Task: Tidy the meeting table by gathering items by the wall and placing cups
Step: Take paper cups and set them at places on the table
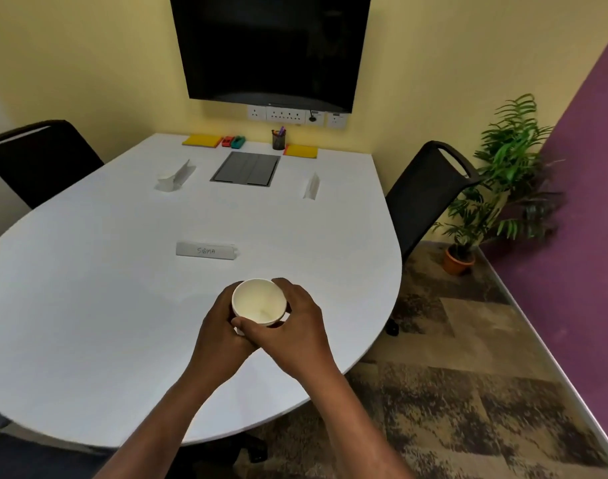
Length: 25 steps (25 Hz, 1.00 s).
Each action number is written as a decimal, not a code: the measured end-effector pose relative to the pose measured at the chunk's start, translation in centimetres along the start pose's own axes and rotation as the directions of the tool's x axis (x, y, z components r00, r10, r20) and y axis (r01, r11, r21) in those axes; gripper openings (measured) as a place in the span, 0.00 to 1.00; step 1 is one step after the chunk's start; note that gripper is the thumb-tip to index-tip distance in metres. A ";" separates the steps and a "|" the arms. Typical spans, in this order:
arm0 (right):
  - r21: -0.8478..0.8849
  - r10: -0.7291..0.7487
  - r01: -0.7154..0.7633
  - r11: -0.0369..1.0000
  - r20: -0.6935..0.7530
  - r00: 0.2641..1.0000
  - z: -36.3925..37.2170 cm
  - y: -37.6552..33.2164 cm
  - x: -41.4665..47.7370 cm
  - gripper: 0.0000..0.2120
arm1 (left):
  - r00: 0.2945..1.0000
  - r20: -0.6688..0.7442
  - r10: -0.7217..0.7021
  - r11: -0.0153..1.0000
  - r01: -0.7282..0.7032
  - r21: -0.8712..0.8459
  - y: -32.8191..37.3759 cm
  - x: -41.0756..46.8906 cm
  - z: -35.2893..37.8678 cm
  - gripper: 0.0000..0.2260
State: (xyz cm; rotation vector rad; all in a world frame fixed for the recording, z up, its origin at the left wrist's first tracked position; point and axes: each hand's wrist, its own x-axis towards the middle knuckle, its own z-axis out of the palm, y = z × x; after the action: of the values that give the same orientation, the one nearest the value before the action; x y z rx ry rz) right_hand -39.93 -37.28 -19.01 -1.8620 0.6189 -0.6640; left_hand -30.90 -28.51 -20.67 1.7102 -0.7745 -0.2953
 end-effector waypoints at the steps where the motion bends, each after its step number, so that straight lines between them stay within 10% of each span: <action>1: -0.005 -0.001 0.001 1.000 -0.004 1.000 0.1 0.6 1.6 0.33 | 1.000 0.004 -0.004 1.000 0.004 -0.013 -0.7 1.6 0.5 0.27; 13: 0.034 0.025 -0.027 0.999 0.072 0.997 1.5 2.9 17.5 0.21 | 0.986 -0.090 -0.142 0.985 0.132 -0.108 -8.9 15.1 2.3 0.29; 19: 0.013 0.004 -0.004 1.000 -0.016 1.000 3.4 6.1 25.1 0.19 | 0.882 -0.395 -0.257 0.964 0.261 -0.047 -13.3 18.1 2.7 0.32; 25: -0.184 0.168 -0.150 0.971 0.081 0.983 6.5 13.5 33.1 0.37 | 0.829 -0.484 -0.279 0.953 0.301 -0.034 -15.2 21.0 3.7 0.32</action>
State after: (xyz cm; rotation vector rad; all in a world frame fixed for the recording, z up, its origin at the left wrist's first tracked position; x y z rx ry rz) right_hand -13.33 -60.24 -28.30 -1.9706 0.7758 -0.4226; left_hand -12.18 -43.02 -31.73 1.8390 -0.1471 -0.0436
